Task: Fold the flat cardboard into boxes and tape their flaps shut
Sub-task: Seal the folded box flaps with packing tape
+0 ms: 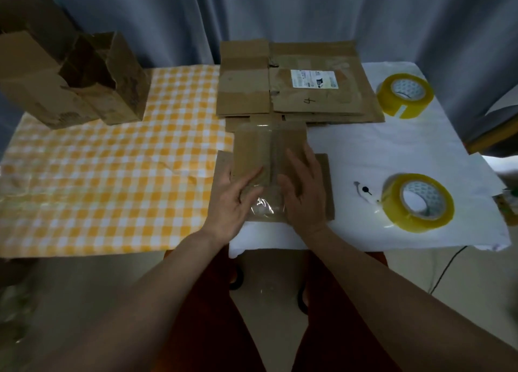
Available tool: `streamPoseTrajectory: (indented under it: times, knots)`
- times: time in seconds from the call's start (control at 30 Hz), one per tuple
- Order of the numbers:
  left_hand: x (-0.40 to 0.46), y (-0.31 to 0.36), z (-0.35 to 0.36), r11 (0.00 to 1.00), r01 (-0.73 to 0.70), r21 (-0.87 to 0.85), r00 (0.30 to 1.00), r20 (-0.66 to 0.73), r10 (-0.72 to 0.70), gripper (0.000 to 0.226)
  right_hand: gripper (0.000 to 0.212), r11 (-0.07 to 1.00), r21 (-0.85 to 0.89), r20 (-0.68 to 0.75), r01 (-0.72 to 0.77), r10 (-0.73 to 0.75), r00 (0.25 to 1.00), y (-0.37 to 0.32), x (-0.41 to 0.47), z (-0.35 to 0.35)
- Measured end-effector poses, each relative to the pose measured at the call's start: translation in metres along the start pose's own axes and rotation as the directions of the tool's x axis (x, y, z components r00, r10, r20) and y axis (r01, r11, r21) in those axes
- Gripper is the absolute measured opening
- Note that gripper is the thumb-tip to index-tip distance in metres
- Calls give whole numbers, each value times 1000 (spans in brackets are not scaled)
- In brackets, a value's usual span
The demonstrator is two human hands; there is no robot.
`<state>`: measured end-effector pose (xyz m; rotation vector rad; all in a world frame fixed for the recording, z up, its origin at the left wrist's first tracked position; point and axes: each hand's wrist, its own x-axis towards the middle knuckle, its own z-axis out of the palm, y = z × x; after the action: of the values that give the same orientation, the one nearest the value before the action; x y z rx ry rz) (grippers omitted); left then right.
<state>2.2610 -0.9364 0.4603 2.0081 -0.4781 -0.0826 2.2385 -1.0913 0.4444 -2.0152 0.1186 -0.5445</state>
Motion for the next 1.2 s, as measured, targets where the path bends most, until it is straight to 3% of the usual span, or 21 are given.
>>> streamPoseTrajectory:
  times: [0.07,0.2,0.37,0.47,0.57,0.7,0.8,0.93,1.07,1.2]
  knots:
    - [0,-9,-6,999,-49,22,996,82,47,53,57,959,-148,164,241,-216,963,14,6,-7]
    - [3,-19,-12,993,-97,59,986,139,88,60,72,855,-284,333,434,-336,881,28,14,-18]
    - [2,-18,-11,991,-109,80,989,108,100,66,67,822,-323,423,470,-319,848,29,15,-26]
    - [-8,-23,-18,996,22,88,987,157,-36,104,79,826,-364,465,431,-240,852,24,11,-37]
    - [-32,-35,-28,984,125,126,968,202,-148,126,92,694,-545,485,472,-199,852,5,9,-40]
    - [-53,-41,-26,973,106,206,979,149,-138,91,96,583,-683,517,440,-40,855,-34,7,-4]
    - [-58,-36,-30,978,95,186,988,101,-116,70,83,533,-719,529,446,3,849,-36,8,11]
    - [-52,-30,-47,985,72,158,992,96,-87,57,87,481,-715,600,508,50,798,-27,14,7]
    - [-39,-23,-50,987,23,160,998,46,-31,52,116,567,-740,531,361,162,832,-44,11,28]
    - [-40,-23,-49,985,48,164,998,27,-53,53,95,538,-767,487,349,134,863,-50,6,41]
